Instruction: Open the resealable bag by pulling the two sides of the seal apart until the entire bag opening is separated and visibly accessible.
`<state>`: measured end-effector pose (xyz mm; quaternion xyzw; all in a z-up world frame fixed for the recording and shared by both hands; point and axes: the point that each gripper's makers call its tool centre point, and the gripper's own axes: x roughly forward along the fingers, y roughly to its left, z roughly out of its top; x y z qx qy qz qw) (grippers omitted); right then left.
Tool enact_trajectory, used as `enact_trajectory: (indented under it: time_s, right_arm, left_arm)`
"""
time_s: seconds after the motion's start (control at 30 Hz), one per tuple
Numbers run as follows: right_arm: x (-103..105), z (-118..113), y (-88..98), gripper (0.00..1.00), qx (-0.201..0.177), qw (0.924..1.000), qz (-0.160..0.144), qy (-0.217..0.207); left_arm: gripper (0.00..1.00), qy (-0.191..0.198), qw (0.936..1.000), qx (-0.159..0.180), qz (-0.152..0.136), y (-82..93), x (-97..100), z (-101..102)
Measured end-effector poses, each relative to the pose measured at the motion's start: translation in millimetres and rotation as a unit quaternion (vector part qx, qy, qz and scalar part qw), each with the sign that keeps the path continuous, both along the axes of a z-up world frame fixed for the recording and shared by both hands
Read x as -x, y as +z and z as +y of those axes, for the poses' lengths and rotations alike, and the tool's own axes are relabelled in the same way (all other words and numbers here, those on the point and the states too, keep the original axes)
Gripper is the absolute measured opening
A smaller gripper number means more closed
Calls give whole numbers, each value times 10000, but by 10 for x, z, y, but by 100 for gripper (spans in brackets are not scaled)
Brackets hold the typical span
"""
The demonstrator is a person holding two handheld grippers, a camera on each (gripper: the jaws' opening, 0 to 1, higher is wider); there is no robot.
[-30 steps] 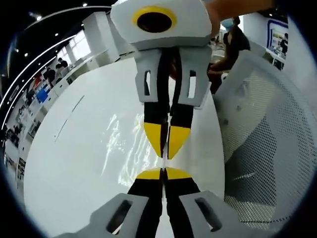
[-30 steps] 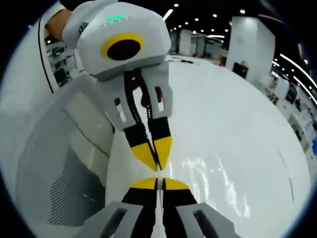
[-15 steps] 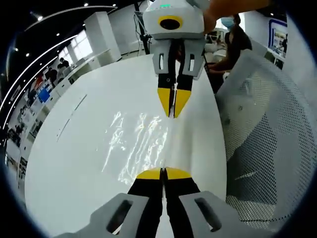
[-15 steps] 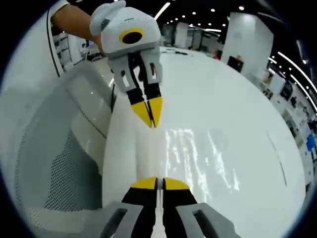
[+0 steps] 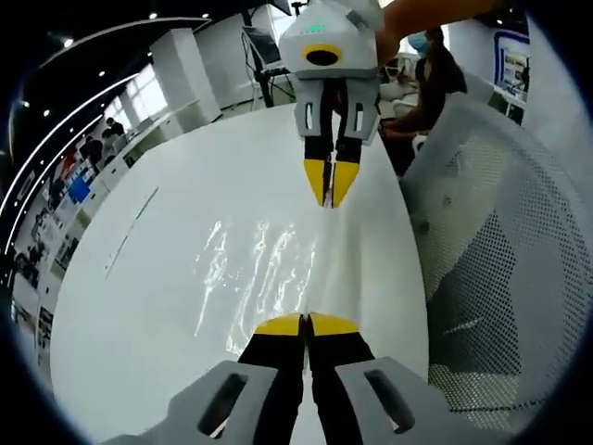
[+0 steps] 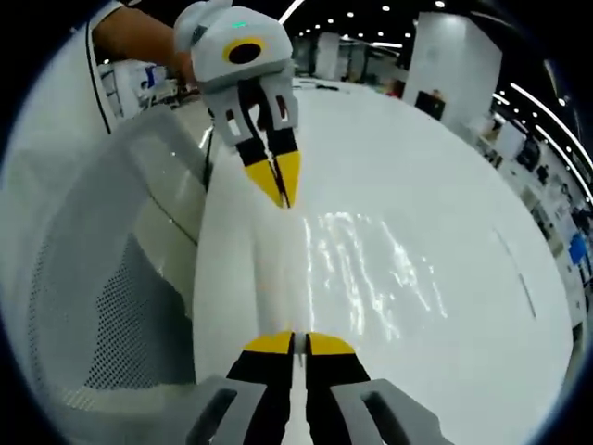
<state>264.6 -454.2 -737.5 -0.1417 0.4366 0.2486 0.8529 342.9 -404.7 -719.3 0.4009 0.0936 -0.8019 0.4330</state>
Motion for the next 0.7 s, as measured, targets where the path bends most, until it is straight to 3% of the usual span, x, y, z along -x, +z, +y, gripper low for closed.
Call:
enact_trajectory:
  time_s: [0.13, 0.23, 0.43, 0.7]
  right_arm:
    - [25, 46, -21, 2, -231, 9996, 42, -170]
    - [17, 33, 5, 7, -232, 9994, -41, -241]
    - [8, 43, 92, 8, -354, 9988, -213, -263]
    - [-256, 81, 347, 8, -586, 9955, -650, -363]
  left_arm:
    - [0, -71, 9999, 19, -101, -29, -1, 17]
    - [0, -49, 9999, 23, -133, -42, -13, 36]
    - [0, -154, 9995, 48, -271, -64, -32, 44]
    - [0, -351, 9983, 142, -436, -53, -4, 53]
